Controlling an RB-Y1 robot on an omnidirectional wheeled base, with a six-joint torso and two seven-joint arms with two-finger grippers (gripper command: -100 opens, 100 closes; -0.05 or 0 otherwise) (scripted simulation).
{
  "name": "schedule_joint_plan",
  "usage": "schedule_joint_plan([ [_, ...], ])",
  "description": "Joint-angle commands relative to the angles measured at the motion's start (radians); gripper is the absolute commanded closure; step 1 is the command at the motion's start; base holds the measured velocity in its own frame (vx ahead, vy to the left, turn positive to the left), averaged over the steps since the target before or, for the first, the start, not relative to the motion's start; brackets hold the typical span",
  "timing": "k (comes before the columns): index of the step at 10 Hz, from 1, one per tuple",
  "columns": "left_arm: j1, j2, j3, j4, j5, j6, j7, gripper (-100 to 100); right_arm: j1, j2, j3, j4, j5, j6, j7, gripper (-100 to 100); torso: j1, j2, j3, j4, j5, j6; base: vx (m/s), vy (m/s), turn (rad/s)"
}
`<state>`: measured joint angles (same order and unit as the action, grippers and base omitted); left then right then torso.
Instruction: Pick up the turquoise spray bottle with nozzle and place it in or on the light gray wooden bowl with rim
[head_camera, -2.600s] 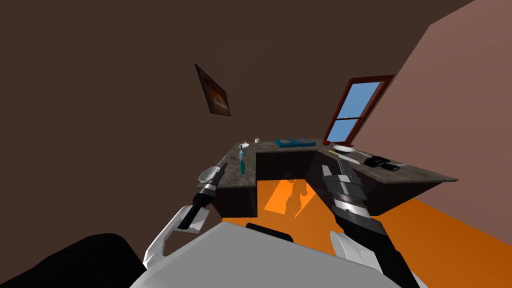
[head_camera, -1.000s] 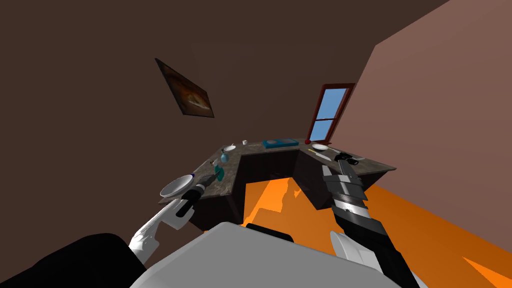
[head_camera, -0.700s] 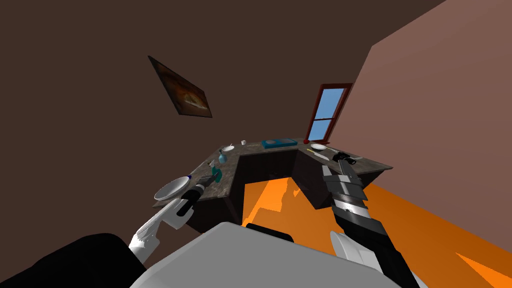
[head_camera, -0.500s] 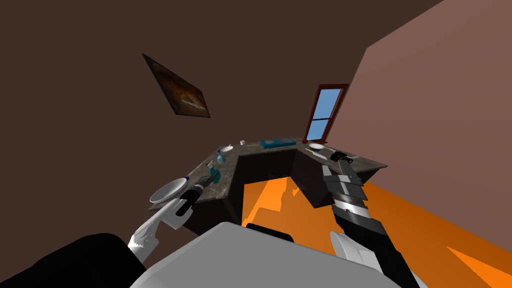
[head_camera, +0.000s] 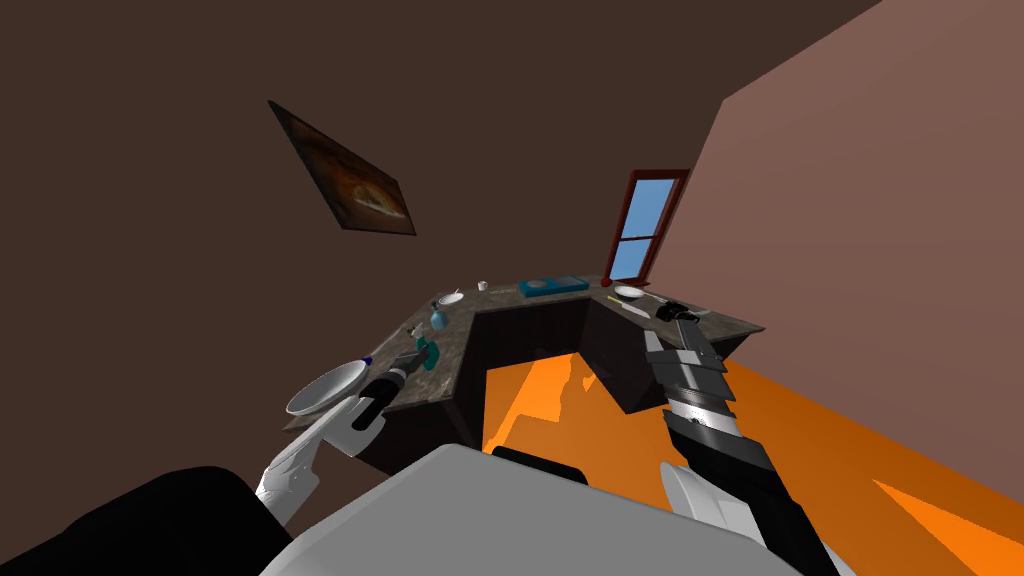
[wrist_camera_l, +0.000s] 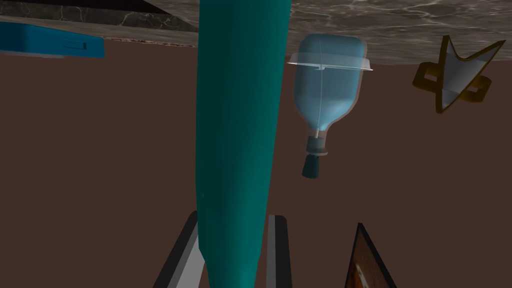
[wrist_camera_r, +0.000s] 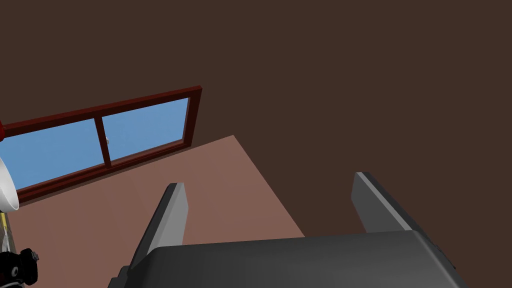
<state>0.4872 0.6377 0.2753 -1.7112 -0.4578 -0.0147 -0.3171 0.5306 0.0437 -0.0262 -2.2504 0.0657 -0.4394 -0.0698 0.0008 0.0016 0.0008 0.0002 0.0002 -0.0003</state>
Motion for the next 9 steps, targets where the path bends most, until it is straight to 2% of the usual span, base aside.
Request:
schedule_joint_plan([
  [1,0.000,0.000,0.000,0.000,0.000,0.000,0.000,100,0.000,0.000,0.000,0.000,0.000,0.000,0.000,0,0.000,0.000,0.000,0.000,0.000,0.000,0.000,0.000,0.000],
  [2,0.000,0.000,0.000,0.000,0.000,0.000,0.000,100,0.000,0.000,0.000,0.000,0.000,0.000,0.000,0,0.000,0.000,0.000,0.000,0.000,0.000,0.000,0.000,0.000],
  [3,0.000,0.000,0.000,0.000,0.000,0.000,0.000,0,0.000,0.000,0.000,0.000,0.000,0.000,0.000,0,0.000,0.000,0.000,0.000,0.000,0.000,0.000,0.000,0.000],
  [4,0.011,-0.003,-0.014,-0.028,-0.003,0.002,-0.002,100,0.000,0.000,0.000,0.000,0.000,0.000,0.000,0,0.000,0.000,0.000,0.000,0.000,0.000,-0.012,0.002,0.175],
  [6,0.007,-0.003,-0.015,-0.026,-0.004,-0.001,-0.003,100,0.000,0.000,0.000,0.000,0.000,0.000,0.000,0,0.000,0.003,0.002,0.000,0.001,-0.002,-0.021,-0.005,0.098],
  [7,0.007,-0.003,-0.016,-0.028,-0.004,0.001,-0.004,0,0.000,0.000,0.000,0.000,0.000,0.000,0.000,0,0.000,0.003,0.001,0.000,0.001,-0.001,0.000,0.000,0.000],
  [8,0.003,0.026,-0.035,-0.047,0.007,0.009,0.024,100,0.000,0.000,0.000,0.000,0.000,0.000,0.000,0,0.000,0.002,0.001,0.000,0.001,-0.001,-0.101,-0.017,0.164],
  [9,0.001,0.036,-0.040,-0.052,0.011,0.011,0.032,100,0.000,0.000,0.000,0.000,0.000,0.000,0.000,0,-0.001,0.007,0.003,0.001,0.001,-0.002,-0.202,-0.018,0.165],
])
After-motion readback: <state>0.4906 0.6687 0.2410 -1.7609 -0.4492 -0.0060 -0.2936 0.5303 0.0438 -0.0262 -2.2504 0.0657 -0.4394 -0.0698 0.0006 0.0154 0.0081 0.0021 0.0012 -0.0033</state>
